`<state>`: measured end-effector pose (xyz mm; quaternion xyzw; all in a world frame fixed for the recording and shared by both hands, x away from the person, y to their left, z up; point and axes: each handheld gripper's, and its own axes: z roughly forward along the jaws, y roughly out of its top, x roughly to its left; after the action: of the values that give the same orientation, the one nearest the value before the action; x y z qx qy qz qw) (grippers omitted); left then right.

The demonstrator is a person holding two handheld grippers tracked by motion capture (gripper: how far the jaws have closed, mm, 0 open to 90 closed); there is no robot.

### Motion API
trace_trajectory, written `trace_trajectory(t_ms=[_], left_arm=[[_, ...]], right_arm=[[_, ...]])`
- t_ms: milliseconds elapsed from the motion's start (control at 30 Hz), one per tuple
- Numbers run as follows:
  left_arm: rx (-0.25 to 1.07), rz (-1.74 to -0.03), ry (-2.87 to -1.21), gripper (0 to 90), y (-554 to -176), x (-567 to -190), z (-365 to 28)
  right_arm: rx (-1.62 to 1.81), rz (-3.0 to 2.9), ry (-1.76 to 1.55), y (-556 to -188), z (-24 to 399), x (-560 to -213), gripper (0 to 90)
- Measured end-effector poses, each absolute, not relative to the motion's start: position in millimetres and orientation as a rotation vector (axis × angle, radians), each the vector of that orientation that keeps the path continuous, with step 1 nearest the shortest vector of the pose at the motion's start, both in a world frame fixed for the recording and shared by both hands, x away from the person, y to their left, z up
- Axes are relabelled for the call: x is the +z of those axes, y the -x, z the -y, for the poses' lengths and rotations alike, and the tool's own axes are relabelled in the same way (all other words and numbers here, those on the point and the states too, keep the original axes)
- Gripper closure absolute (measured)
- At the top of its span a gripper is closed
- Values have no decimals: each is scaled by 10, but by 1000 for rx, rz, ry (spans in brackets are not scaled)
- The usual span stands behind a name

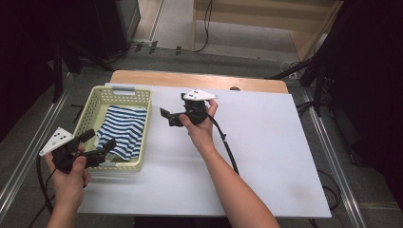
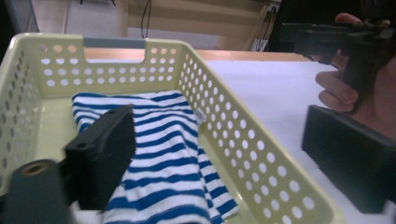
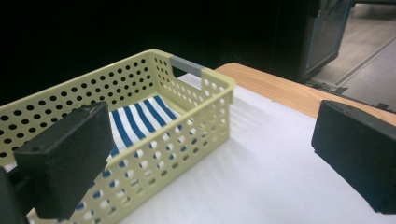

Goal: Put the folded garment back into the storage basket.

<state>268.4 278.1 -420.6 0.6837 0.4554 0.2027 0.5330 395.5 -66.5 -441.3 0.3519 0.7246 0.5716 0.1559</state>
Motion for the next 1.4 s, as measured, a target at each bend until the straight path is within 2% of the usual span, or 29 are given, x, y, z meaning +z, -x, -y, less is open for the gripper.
trace_trajectory(t_ms=[467,600,800,967,1233,1400], left_arm=[[407,-1143,-1741,205,-3007,-4090,-2495],[400,-1161,-1791,306,-3097,-4074,-2402],[428,-1176,-1870,555,-3221,-4075,-2309],[359,-1208,-1911,708,-3340,-4123,-2289],[334,-1263,-2028,770,-3513,-4233,-2205],[293,-1322,-2144,758,-3685,-4337,-2108]], right_arm=[[1581,-2002,-1057,-3629,1438,-4558,0],[1561,-1980,-1060,-3510,1641,-4588,0],[1522,-1962,-1068,-3300,1959,-4660,0],[1494,-1935,-1094,-3097,2273,-4718,0],[1426,-1896,-1124,-2719,2812,-4801,0],[1381,-1867,-1173,-2510,3108,-4869,0]])
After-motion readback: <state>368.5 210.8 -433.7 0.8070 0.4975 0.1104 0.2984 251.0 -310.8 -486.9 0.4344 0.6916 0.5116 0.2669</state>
